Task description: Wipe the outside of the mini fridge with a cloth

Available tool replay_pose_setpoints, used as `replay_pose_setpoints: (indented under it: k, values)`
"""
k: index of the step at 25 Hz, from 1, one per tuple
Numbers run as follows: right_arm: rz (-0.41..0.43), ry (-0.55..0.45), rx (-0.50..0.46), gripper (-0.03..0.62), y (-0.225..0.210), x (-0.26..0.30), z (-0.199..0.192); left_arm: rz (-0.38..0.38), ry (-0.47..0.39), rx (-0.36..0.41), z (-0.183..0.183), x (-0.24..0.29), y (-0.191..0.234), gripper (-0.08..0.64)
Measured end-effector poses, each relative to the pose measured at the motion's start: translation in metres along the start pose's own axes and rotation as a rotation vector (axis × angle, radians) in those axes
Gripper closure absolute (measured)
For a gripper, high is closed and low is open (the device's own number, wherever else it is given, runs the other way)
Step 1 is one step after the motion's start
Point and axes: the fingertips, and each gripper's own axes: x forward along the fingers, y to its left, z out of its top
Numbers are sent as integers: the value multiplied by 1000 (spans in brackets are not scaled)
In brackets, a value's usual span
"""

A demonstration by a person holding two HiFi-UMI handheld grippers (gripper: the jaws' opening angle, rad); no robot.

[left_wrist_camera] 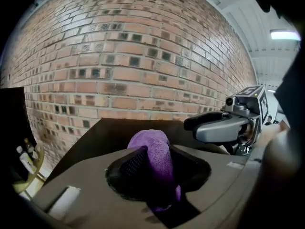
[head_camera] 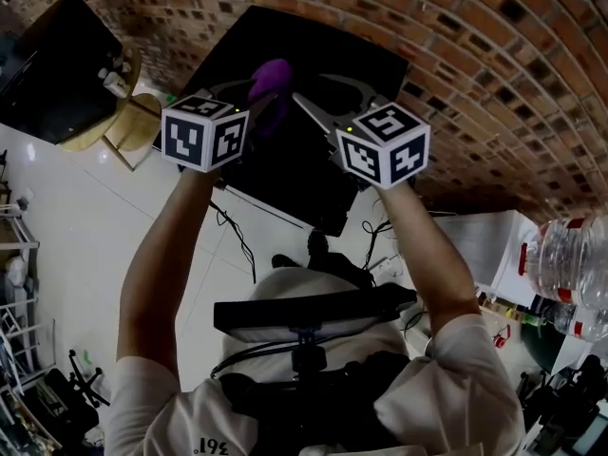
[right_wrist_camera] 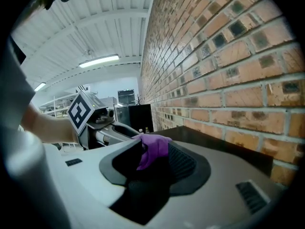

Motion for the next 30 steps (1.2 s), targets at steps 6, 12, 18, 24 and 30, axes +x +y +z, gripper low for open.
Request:
replay_pose_setpoints:
  k: [6, 12, 18, 24, 30]
  values:
    - [40, 1, 12, 426, -7, 4, 1, 0, -18, -1, 4, 1, -3, 371]
    - [3, 6, 16, 426, -8, 9, 1, -55, -53, -5, 8, -7, -6, 271]
    - [-146, 0, 32, 426, -8, 5, 6, -130, -182, -17, 23, -37, 9, 235]
    - [-315, -33, 73, 426, 6, -10, 11, -221, -308, -13, 29, -72, 27, 291]
    - [-439, -55, 105, 426, 25, -14, 7, -349, -385, -51, 32, -88, 26, 455]
